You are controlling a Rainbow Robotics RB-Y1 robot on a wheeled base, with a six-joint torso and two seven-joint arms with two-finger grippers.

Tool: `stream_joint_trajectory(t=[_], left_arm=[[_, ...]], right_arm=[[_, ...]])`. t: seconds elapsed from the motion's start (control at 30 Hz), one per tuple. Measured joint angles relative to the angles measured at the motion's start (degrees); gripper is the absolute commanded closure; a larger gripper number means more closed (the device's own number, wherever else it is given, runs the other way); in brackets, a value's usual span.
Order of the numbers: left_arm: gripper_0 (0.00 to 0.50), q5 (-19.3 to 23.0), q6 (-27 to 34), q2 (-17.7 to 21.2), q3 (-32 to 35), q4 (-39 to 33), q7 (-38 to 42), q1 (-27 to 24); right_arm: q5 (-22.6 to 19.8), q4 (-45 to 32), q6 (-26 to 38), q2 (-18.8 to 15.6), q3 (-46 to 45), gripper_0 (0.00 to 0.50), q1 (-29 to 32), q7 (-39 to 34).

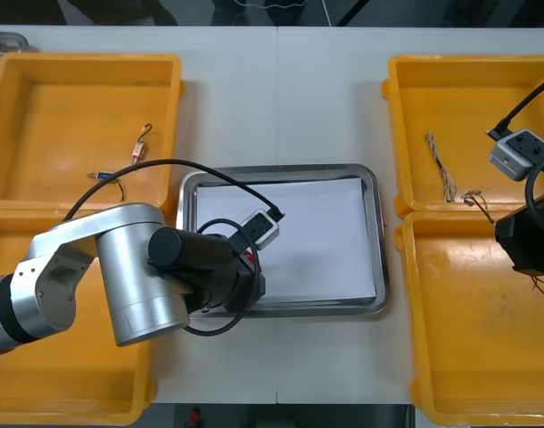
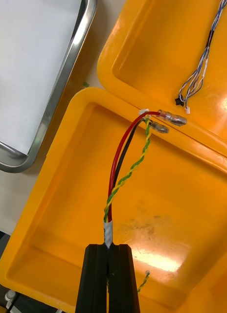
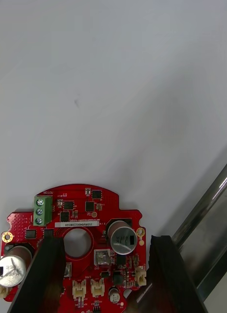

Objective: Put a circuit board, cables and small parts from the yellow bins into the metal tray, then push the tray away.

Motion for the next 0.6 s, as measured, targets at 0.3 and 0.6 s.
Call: stream_joint_trajectory(t=[0.3, 0.6], left_arm=[[0.0, 1.4, 5.8, 0.0, 3.9, -3.9, 3.5, 0.0], [0.0, 4.9, 11.5, 0.0, 10.9, -7.7, 3.5, 0.0]], right_arm=[[0.0, 0.0, 0.0, 0.0, 0.0, 0.5, 0.0, 0.0], [-0.1, 0.0, 0.0, 0.0, 0.1, 0.5, -1.0, 0.0]])
